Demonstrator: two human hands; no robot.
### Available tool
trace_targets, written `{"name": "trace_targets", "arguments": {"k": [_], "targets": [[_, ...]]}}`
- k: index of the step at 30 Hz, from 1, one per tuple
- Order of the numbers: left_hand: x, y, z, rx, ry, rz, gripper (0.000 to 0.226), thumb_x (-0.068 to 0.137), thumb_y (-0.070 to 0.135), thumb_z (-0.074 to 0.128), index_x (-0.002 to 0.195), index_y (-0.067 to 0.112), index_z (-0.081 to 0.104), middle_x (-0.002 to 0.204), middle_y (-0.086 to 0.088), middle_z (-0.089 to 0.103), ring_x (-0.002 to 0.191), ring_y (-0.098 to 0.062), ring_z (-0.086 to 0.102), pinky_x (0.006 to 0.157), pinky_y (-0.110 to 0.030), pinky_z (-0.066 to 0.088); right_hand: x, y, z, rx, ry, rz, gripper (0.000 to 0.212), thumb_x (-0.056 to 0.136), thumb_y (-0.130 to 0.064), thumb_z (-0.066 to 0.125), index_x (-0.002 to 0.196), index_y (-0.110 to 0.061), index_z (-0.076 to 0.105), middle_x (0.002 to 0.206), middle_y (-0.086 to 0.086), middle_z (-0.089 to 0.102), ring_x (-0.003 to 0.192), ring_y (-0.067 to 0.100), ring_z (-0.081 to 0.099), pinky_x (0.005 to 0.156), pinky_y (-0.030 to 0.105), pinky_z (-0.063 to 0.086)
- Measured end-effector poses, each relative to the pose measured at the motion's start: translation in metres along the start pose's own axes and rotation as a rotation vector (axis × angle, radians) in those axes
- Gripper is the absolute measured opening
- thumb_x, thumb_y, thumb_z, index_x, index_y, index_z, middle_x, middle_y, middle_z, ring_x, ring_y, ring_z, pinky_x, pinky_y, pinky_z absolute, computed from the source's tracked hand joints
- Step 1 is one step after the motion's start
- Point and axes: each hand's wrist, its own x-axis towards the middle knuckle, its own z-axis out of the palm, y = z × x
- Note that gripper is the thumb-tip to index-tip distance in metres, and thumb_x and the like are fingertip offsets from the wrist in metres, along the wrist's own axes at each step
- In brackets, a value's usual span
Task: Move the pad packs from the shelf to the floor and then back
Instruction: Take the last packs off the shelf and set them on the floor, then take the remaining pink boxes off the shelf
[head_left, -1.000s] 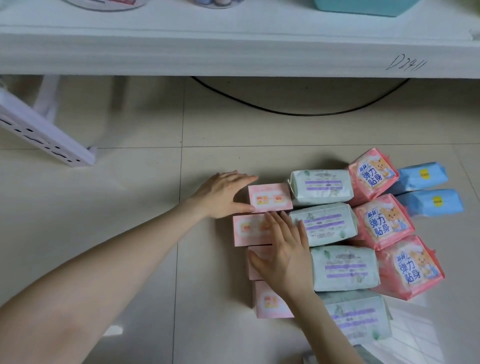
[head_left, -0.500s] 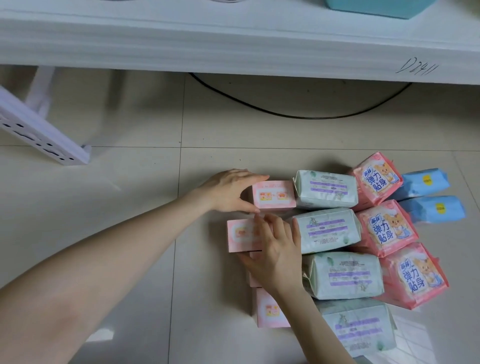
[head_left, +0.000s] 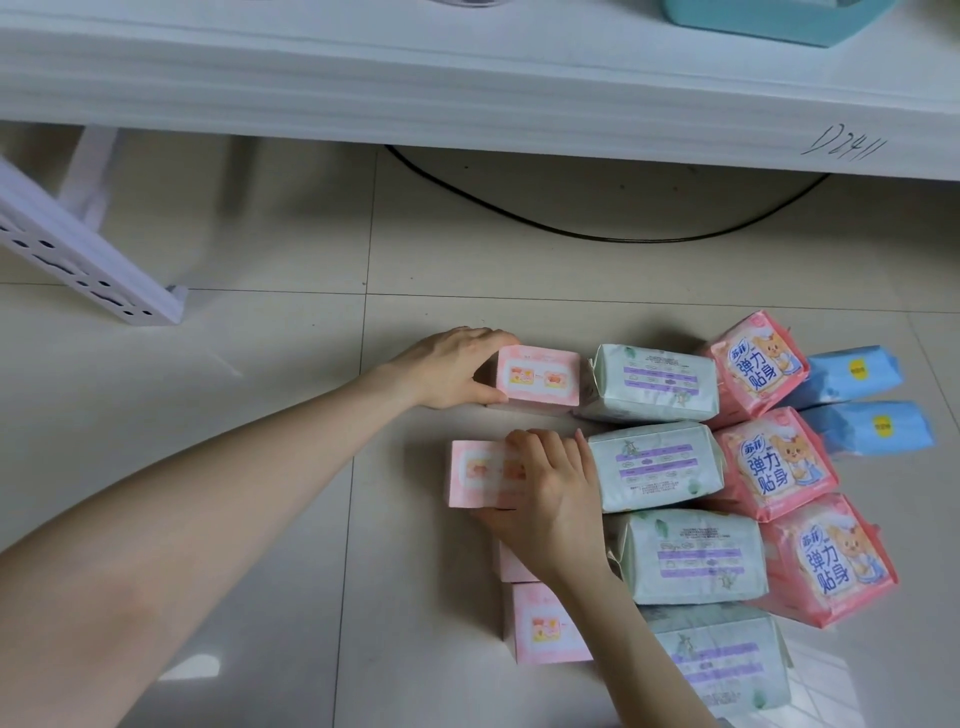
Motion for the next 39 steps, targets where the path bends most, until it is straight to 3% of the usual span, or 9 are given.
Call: {"name": "trace_targets", "arguments": {"k": [8,12,18,29,32,39], "targets": [[-0.021,-0.009,-0.014,-0.051,0.058,-0.106,0.065,0.083,0.036,0.072,0.138,0.021,0.041,0.134,-0.001,0.053,0.116,-0.023,0.053,0.094,-0.035,0.044,0.004,-0.006,-0.022,0.125,0.047,-0.013,0.059,0.054,-0.033,0.087,0.102,-0.008,0.064,0.095,0.004,0.064,0.083,0.030,0.058,0.080,0.045,0.051],[-0.043,-0.009,-0.030,-0.087,0.101,-0.168,0.062,0.083,0.036,0.073,0.136,0.020,0.044,0.133,0.000,0.054,0.106,-0.021,0.054,0.087,-0.032,0.044,0.008,-0.009,-0.045,0.155,0.002,0.020,0.063,0.056,-0.038,0.088,0.105,-0.008,0.063,0.099,0.005,0.063,0.087,0.029,0.056,0.073,0.040,0.049],[-0.087,0.005,-0.064,-0.163,0.135,-0.256,0.056,0.084,0.034,0.073,0.130,0.015,0.048,0.132,0.000,0.057,0.119,-0.022,0.055,0.097,-0.042,0.046,0.011,-0.017,-0.089,0.184,-0.069,0.100,0.067,0.056,-0.036,0.088,0.111,-0.012,0.059,0.106,0.002,0.058,0.095,0.025,0.050,0.065,0.032,0.045],[-0.177,0.066,-0.156,-0.323,0.193,-0.397,0.053,0.082,0.028,0.076,0.127,0.015,0.051,0.129,0.002,0.060,0.120,-0.016,0.057,0.099,-0.033,0.045,0.013,-0.058,-0.201,0.273,-0.155,0.183,0.071,0.057,-0.036,0.089,0.116,-0.010,0.058,0.109,0.005,0.058,0.099,0.028,0.057,0.077,0.040,0.051],[-0.202,0.089,-0.192,-0.363,0.202,-0.433,0.053,0.082,0.030,0.076,0.127,0.014,0.051,0.129,0.003,0.061,0.119,-0.017,0.059,0.101,-0.038,0.046,0.016,-0.074,-0.241,0.297,-0.175,0.203,0.076,0.055,-0.044,0.088,0.118,-0.013,0.058,0.110,0.003,0.059,0.100,0.023,0.058,0.077,0.035,0.050],[-0.270,0.154,-0.286,-0.476,0.281,-0.515,0.049,0.080,0.024,0.078,0.122,0.017,0.055,0.121,0.005,0.065,0.113,-0.015,0.063,0.099,-0.033,0.049,0.030,-0.123,-0.354,0.318,-0.224,0.216,0.081,0.050,-0.065,0.083,0.111,-0.017,0.061,0.103,-0.006,0.057,0.092,0.013,0.057,0.071,0.026,0.044]]}}
